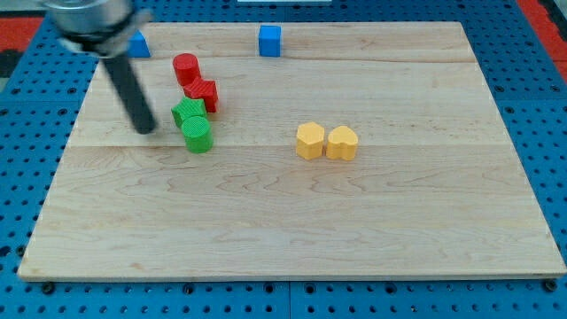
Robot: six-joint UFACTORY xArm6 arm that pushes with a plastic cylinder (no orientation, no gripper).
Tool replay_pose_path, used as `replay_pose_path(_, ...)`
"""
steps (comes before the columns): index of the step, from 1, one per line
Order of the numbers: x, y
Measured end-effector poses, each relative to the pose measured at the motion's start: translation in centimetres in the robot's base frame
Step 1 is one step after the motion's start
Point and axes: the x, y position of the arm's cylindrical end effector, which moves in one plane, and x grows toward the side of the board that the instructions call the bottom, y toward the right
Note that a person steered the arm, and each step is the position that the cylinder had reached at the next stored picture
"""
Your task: Move the green star to the bottom right of the blue cube
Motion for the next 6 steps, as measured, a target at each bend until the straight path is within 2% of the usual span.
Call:
replay_pose_path(1,-1.7,5.6)
replay_pose_path(2,-2.2,-1.9)
replay_pose_path(4,-4.0,16.1)
replay_pose_path(5,-2.4,9.8)
replay_pose_path(6,-3.3,3.9)
